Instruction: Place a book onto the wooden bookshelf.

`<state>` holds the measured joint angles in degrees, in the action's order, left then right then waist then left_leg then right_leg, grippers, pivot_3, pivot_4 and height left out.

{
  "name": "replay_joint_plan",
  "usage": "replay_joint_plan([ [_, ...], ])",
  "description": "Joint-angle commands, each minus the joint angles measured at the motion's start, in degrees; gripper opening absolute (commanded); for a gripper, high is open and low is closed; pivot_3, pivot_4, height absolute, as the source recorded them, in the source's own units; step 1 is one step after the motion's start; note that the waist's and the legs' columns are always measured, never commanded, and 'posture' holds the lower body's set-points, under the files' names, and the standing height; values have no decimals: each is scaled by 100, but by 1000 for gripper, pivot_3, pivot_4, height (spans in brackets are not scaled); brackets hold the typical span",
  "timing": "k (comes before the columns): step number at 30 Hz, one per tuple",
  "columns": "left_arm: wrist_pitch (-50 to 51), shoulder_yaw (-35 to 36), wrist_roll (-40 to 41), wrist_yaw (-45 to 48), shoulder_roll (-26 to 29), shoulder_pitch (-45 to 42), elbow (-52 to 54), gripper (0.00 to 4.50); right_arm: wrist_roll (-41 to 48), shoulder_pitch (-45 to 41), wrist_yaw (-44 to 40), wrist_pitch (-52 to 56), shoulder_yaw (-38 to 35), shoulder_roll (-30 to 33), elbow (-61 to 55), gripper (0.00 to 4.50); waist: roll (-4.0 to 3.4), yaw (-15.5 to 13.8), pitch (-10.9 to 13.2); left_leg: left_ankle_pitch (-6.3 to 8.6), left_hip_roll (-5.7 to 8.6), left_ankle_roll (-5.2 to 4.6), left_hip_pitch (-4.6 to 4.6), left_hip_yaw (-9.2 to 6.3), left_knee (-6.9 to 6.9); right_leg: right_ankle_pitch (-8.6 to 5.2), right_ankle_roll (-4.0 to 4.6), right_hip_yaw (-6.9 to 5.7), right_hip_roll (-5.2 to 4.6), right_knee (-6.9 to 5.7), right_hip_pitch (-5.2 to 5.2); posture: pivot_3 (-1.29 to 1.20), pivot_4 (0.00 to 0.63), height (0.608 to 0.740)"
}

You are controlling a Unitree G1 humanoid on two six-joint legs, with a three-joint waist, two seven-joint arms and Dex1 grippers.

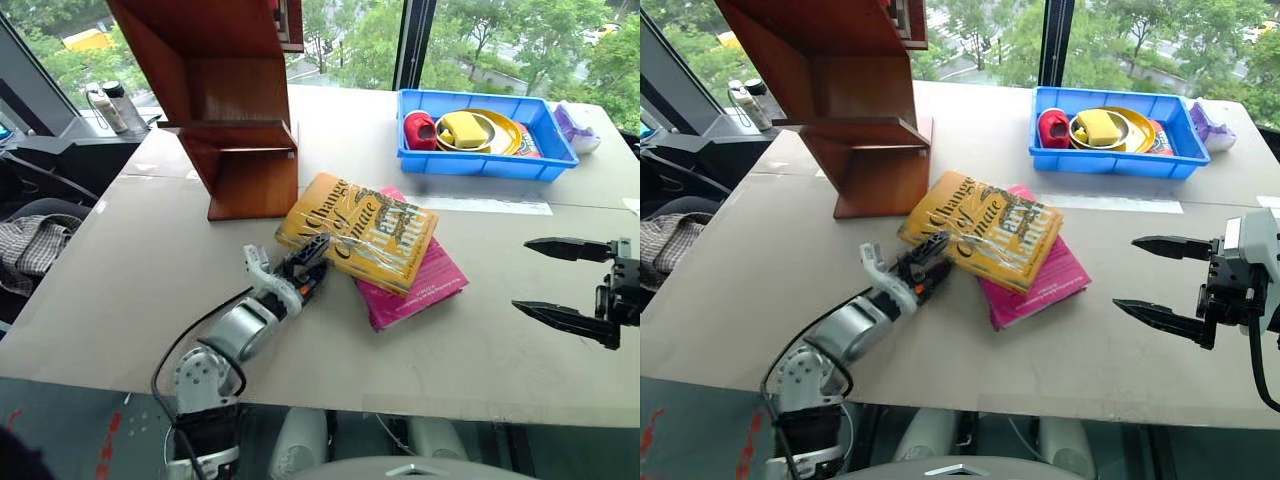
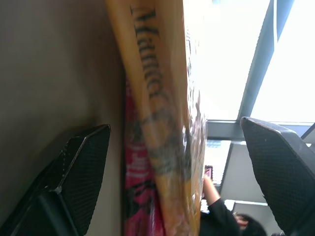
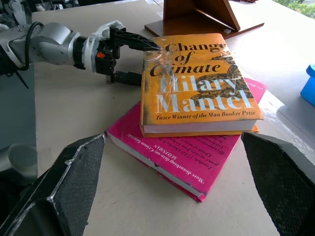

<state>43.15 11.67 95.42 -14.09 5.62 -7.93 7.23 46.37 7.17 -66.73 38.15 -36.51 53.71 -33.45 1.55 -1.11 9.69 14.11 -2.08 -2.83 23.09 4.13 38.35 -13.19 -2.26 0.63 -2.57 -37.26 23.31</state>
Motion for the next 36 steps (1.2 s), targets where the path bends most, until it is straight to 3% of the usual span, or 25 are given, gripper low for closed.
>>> replay_joint_plan([
  [1, -122, -80, -320, 155, -256, -338, -564, 4133, 189, 192, 111, 29, -427, 77, -349, 4477, 0, -15, -1, 0, 0, 0, 2, -2, -1, 0, 0, -2, 0, 5, 0, 0, 150, 740],
  [3, -69, -80, -366, 292, -350, -437, -630, 3581, 243, 345, 161, 63, -548, 71, -457, 4500, -1, -14, -3, 0, 2, 0, 4, -4, 0, 0, 0, -4, 1, 9, -1, 0, 150, 740],
  [7, -19, -9, -432, 376, -408, -483, -593, 1902, 351, 485, 292, 86, -659, 74, -574, 4500, -9, -17, -9, 0, 1, -1, 3, -4, 0, 1, 0, -4, -1, 9, -1, 0, 150, 740],
  [9, -28, 135, -333, 438, -341, -472, -456, 777, 421, 458, 434, 91, -618, 49, -642, 4500, -8, -14, -9, 0, 1, -1, 3, -6, 1, 1, 0, -7, -1, 9, -2, 0, 150, 740],
  [11, 54, 194, -341, 621, -134, -438, -134, 261, 448, 461, 523, 40, -559, -28, -636, 4500, -7, 5, -9, 0, 0, -1, 3, -6, 1, 1, 0, -6, -1, 9, -2, 0, 150, 740],
  [15, 431, 224, -422, 1142, 796, -602, 940, 259, 458, 365, 690, -133, -331, -256, -480, 4500, 6, 42, -1, 0, -7, 1, 42, -15, 0, 1, 1, -10, 9, 11, 32, 0, 150, 740],
  [21, 1129, 75, -854, 2477, 2906, -2000, 1561, 259, 524, -347, 963, -288, 216, -467, 22, 4500, 8, 11, 3, -1, -4, 2, 64, -25, 4, 2, 1, -23, 11, 13, 48, 0, 150, 740],
  [23, 967, -377, -1964, 3407, 3695, -2629, 1892, 259, 388, -470, 855, -454, 326, -513, 344, 4500, 11, 11, 5, -1, -2, 1, 69, -24, 4, 2, 1, -26, 11, 24, 47, 0, 150, 740],
  [26, -232, -1295, -4346, 4602, 4697, -3542, 2149, 259, 113, -569, 843, -756, 415, -539, 664, 4500, 6, 21, 5, 2, 6, -1, 72, -10, -4, 0, -1, -19, 12, 48, 41, 0, 150, 740],
  [30, -2127, -2334, -7175, 5327, 5091, -5295, 1179, 259, 13, -830, 990, -1089, 369, -717, 943, 4500, 12, 6, 19, 0, 22, 1, 76, -6, -12, -1, -6, -19, 18, 56, 45, 0, 150, 740],
  [36, -2847, -2722, -8703, 6336, 5154, -6905, -358, 259, -352, -1292, 918, -1578, 796, -867, 1469, 4500, -7, 49, 25, 2, 11, -2, 73, -5, -11, -2, -14, 1, 35, 51, 47, 0, 150, 740],
])
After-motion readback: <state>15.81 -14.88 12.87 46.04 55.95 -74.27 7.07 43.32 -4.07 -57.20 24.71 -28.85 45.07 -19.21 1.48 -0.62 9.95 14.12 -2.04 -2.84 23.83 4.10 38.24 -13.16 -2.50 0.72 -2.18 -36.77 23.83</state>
